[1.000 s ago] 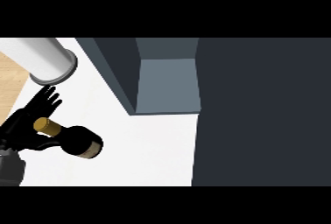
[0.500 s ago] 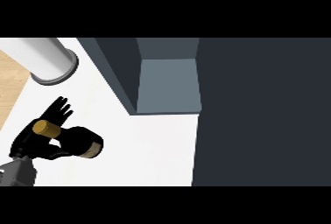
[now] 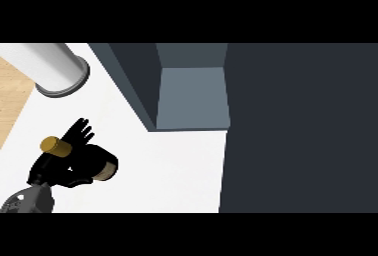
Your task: Pick up the wine, place it into the cabinet and close the cabinet
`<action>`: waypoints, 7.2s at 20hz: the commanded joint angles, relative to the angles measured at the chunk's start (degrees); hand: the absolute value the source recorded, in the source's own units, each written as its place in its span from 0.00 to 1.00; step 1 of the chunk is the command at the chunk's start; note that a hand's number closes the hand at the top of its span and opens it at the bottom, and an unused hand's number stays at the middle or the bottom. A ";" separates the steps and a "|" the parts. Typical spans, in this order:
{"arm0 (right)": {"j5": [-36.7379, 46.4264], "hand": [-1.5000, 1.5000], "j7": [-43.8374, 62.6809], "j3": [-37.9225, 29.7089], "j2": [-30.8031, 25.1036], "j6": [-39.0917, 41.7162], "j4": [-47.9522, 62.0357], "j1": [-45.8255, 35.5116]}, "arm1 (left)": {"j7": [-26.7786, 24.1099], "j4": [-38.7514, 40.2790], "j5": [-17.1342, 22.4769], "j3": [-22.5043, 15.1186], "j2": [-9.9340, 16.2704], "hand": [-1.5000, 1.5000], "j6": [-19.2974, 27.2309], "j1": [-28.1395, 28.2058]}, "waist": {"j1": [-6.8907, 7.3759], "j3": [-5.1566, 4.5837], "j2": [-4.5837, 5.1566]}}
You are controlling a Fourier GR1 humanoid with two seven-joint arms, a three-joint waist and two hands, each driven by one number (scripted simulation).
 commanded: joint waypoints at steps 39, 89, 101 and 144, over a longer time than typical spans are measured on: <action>-4.07 0.00 1.27 -2.70 -1.36 1.39 -10.83 5.83 | -7.74 5.34 5.22 0.91 -6.31 1.00 2.40 -5.84 | 0.80 0.09 -0.16; -7.56 0.00 6.51 -6.59 -0.25 4.16 -11.65 2.38 | -0.45 -22.35 14.42 -39.40 -15.96 1.00 64.48 -15.20 | 0.17 0.02 0.09; -7.78 0.00 0.35 -5.74 1.75 6.63 -9.88 6.76 | -15.35 -8.54 29.96 -46.37 -15.96 1.00 68.35 -18.49 | -1.39 0.01 0.25; -9.03 0.00 -2.36 -6.86 3.66 11.94 -6.74 9.52 | -17.44 40.14 32.71 -36.48 -12.39 0.00 70.23 -54.42 | -2.39 0.06 0.93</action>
